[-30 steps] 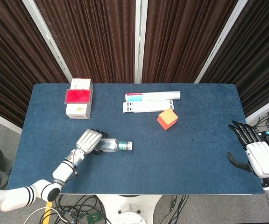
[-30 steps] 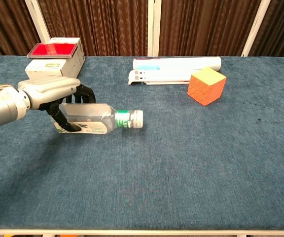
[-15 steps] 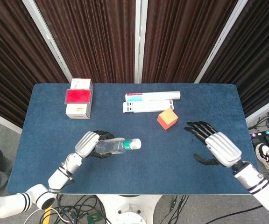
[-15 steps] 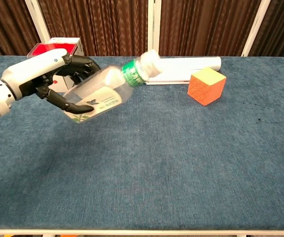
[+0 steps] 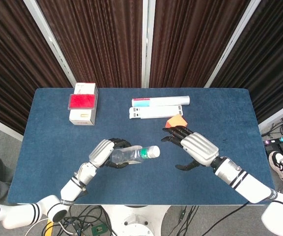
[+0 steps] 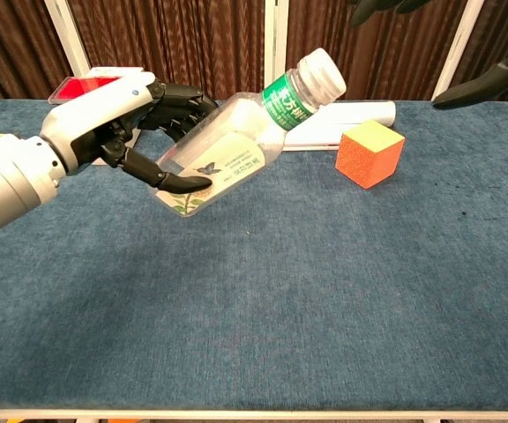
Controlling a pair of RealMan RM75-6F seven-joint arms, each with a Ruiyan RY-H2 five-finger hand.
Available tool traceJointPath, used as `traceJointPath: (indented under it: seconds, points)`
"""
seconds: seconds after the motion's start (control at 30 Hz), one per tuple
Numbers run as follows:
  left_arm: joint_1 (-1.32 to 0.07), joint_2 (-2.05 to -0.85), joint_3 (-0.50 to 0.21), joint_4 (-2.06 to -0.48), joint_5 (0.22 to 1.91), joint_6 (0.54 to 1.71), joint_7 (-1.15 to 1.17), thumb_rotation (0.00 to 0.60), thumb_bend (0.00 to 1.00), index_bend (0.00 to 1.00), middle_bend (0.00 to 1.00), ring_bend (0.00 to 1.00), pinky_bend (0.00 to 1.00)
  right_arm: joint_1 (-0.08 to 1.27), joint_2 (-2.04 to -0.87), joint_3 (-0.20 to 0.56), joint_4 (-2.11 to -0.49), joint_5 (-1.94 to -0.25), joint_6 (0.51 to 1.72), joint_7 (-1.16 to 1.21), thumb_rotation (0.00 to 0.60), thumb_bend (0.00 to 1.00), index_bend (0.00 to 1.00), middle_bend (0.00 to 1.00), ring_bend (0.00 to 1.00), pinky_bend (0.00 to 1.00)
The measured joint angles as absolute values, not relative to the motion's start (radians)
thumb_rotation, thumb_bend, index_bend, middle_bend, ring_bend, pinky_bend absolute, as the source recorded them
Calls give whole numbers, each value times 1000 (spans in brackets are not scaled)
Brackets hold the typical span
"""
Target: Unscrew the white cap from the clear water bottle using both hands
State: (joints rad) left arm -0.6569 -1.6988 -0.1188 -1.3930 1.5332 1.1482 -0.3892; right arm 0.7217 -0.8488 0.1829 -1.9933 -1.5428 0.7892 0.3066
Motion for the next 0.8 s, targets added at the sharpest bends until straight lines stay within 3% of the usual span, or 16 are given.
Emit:
traceJointPath:
  seconds: [0.8]
  points:
    - [-680,-1698,-136,-1423,1511,1137,-360,600,351,495,506,396,391,737,-844,157,-2021,-1539,794,273,600,106,204,24,0,0]
